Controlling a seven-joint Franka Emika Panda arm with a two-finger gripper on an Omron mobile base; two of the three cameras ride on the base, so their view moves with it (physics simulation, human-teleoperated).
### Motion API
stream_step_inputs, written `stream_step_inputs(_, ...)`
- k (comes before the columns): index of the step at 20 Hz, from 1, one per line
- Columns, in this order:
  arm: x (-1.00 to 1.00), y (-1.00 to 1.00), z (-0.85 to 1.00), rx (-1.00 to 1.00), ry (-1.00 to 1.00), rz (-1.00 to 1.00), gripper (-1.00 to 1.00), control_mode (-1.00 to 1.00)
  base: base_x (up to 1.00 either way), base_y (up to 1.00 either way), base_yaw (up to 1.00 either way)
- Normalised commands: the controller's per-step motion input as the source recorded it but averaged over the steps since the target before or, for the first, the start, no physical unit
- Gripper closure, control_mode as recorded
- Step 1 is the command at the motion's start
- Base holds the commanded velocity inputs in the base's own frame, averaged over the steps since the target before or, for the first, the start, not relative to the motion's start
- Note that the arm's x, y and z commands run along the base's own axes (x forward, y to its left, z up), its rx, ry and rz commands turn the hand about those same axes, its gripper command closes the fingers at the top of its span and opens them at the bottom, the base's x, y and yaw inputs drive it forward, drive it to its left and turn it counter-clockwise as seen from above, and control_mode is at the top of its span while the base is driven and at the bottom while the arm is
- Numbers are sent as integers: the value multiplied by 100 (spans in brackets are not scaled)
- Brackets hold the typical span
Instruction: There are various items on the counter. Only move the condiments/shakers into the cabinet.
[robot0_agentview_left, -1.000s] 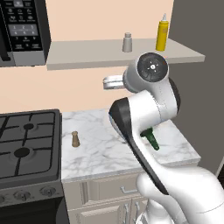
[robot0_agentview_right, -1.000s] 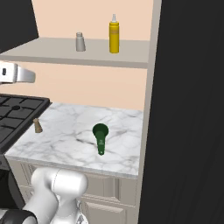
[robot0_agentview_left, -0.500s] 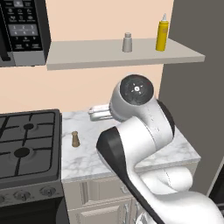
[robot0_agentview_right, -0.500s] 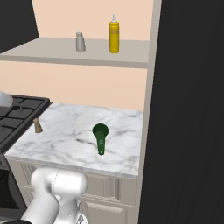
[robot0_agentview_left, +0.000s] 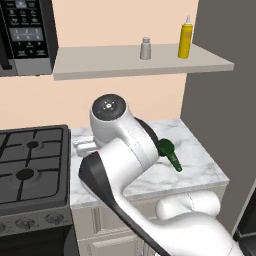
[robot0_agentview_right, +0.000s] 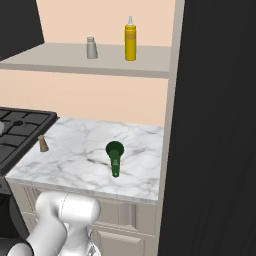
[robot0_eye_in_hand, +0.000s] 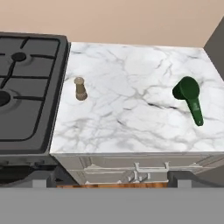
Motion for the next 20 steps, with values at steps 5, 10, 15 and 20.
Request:
stream_step_inputs(5,50,43,-61,-2,6,-12,-100,-100,0,0,0)
stream_step_inputs(10,66,35,-53,-9,0,-17,-100,-100,0,0,0)
stream_step_inputs(15,68,16,-31,-10,6,-15,-100,-100,0,0,0)
stream_step_inputs(20,75,5,-19,-9,22,-6,-100,-100,0,0,0)
